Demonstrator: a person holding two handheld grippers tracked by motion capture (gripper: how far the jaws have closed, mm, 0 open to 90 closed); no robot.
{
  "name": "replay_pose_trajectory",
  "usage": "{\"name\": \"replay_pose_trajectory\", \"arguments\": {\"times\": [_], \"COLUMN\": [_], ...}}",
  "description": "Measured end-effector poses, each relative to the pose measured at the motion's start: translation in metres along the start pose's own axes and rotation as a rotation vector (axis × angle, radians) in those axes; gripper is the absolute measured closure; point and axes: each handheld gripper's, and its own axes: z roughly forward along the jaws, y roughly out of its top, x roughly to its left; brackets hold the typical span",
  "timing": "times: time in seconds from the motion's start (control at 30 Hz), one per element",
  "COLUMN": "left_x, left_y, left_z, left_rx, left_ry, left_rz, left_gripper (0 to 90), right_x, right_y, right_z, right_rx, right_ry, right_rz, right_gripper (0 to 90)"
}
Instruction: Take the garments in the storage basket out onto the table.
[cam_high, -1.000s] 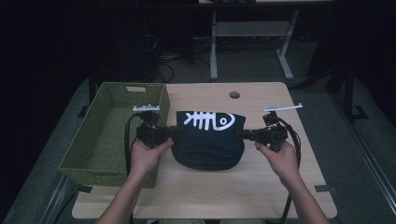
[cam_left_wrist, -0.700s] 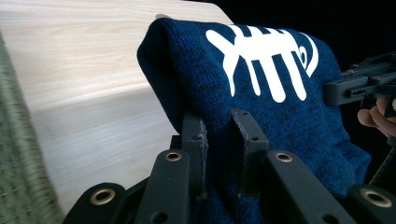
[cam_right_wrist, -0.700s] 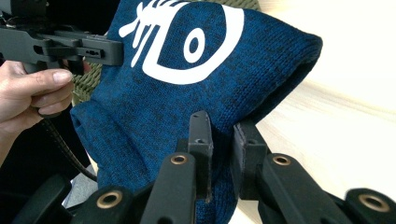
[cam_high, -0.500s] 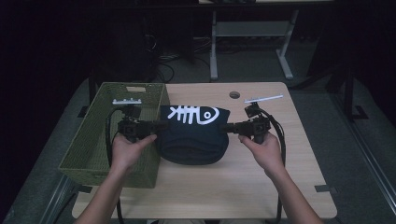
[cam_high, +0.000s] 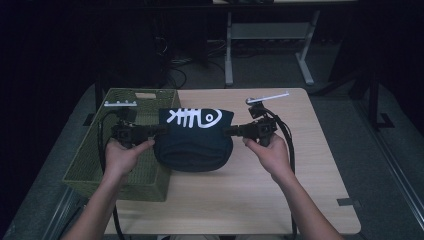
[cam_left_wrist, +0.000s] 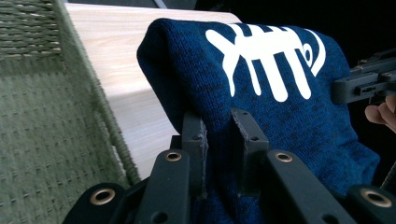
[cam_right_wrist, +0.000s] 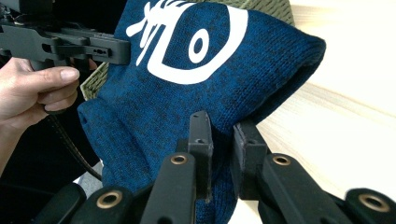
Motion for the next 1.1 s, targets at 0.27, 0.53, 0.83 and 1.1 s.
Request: {"name": "replay_pose_trajectory", "arguments": {"times": [0.27, 0.53, 0.83, 1.1], "left_x": [0.015, 0.030, 0.049, 0.066], "left_y": [0.003, 0.005, 0.008, 0.001], "left_z": [-0.016, -0.032, -0.053, -0.067], "left_rx": [-0.008, -0.018, -0.022, -0.033], "left_ry": [0.026, 0.058, 0.090, 0.118], "left_rz": [-0.010, -0.025, -0.043, -0.067], "left_gripper": [77.2, 77.2, 77.2, 77.2], "right_x": [0.008, 0.021, 0.033, 0.047], "right_y": [0.013, 0.028, 0.042, 0.051], "right_z": [0.017, 0.036, 0.061, 0.084], "right_rx": [0.003, 0.013, 0.025, 0.054], "right_ry": [0.027, 0.044, 0.068, 0.081], "right_rz": [0.001, -0.018, -0.016, -0.027], "right_gripper": [79.5, 79.5, 79.5, 79.5]}}
